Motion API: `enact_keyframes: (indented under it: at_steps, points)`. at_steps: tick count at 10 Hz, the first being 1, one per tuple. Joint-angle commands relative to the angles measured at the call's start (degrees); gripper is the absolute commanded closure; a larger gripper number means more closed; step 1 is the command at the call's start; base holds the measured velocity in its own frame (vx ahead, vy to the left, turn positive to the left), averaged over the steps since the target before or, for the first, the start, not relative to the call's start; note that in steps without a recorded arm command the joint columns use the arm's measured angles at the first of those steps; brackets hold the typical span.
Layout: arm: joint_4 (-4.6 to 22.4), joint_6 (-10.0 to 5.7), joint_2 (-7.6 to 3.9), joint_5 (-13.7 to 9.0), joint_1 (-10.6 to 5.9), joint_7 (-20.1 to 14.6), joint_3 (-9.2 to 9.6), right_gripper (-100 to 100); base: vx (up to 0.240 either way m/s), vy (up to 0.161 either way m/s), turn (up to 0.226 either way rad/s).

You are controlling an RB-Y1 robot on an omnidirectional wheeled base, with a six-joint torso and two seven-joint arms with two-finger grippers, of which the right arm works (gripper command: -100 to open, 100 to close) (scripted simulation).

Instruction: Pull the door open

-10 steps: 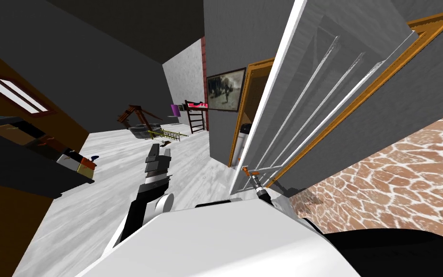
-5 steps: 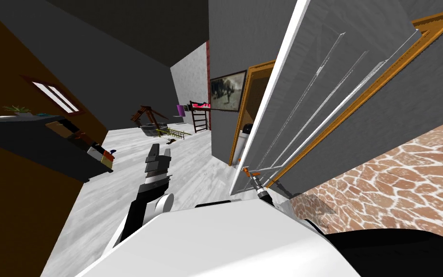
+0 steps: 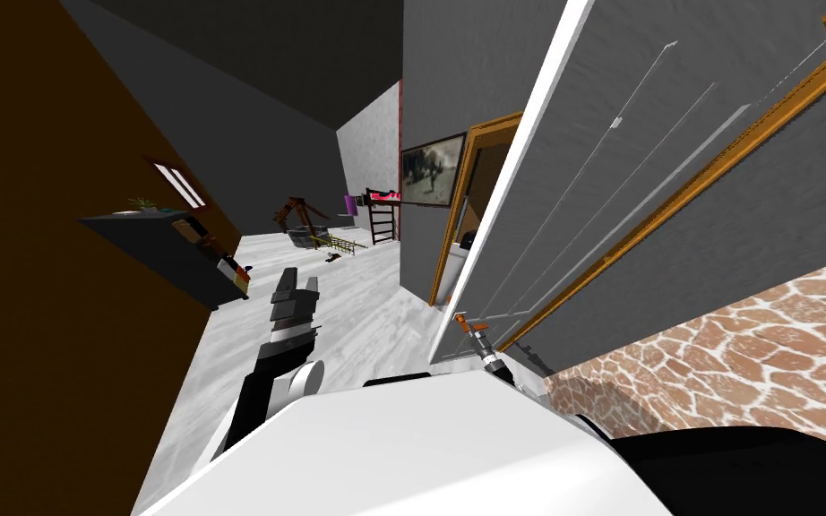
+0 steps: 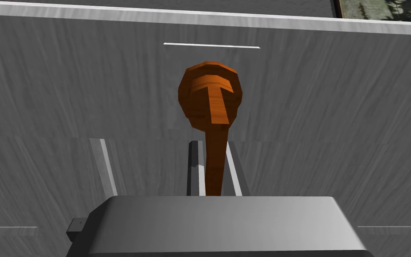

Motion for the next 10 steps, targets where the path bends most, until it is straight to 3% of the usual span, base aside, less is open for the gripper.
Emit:
enact_keyframes:
  at_steps: [1, 7, 10]
  points:
    - [0.9, -1.44, -0.54, 0.2, 0.25, -0.3, -0.21, 100, -0.146, -0.051, 0.129]
    - [1.3, -2.34, -0.65, 0.5, 0.47, -0.5, -0.18, 100, -0.077, -0.032, 0.052]
    - [1.8, -3.59, -0.92, 0.7, 1.16, -0.7, -0.36, 100, -0.176, -0.069, 0.181]
